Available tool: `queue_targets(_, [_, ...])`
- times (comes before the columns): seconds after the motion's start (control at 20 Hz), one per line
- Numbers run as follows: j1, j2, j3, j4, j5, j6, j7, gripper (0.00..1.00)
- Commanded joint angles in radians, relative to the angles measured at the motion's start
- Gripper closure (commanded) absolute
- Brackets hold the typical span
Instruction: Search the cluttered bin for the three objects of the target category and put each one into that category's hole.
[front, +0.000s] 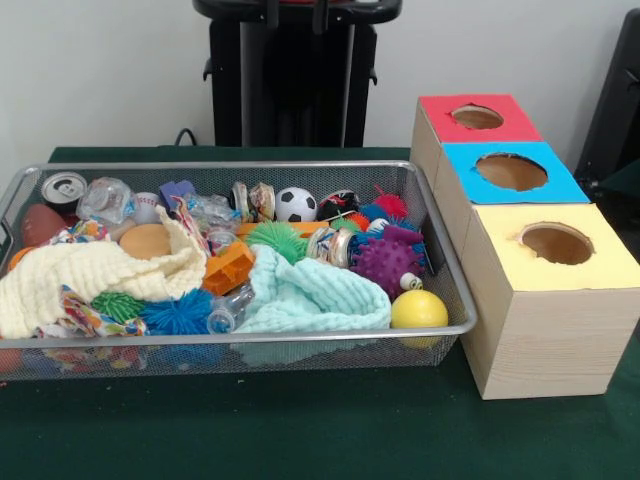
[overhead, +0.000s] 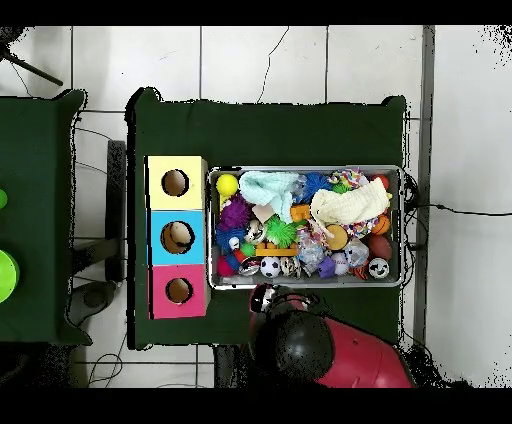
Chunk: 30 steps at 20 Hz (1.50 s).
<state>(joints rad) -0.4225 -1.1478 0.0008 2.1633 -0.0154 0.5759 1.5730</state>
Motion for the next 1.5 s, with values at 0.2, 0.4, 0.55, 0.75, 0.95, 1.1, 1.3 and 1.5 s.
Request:
queue_targets(0.2, [-0.103,0.208,0.154,-0.181,-0.088,0.088,-0.108,0.0])
queue_targets(0.4, [-0.13,0.276,0.155,-0.244,-0.12,0.106,-0.098,0.0])
queue_targets(0.55, [-0.156,0.327,0.164,-0.292,-0.142,0.125,-0.107,0.0])
queue_targets(0.75, [-0.195,0.34,0.19,-0.355,-0.175,0.221,-0.17,0.0])
queue_targets(0.95, [-0.221,0.343,0.222,-0.434,-0.222,0.278,-0.219,0.0])
queue_targets(1.1, [-0.244,0.374,0.254,-0.484,-0.257,0.299,-0.248,0.0])
queue_targets(1.3, [-0.269,0.425,0.299,-0.536,-0.29,0.326,-0.267,0.0])
queue_targets(1.5, [-0.294,0.483,0.33,-0.556,-0.315,0.298,-0.256,0.0])
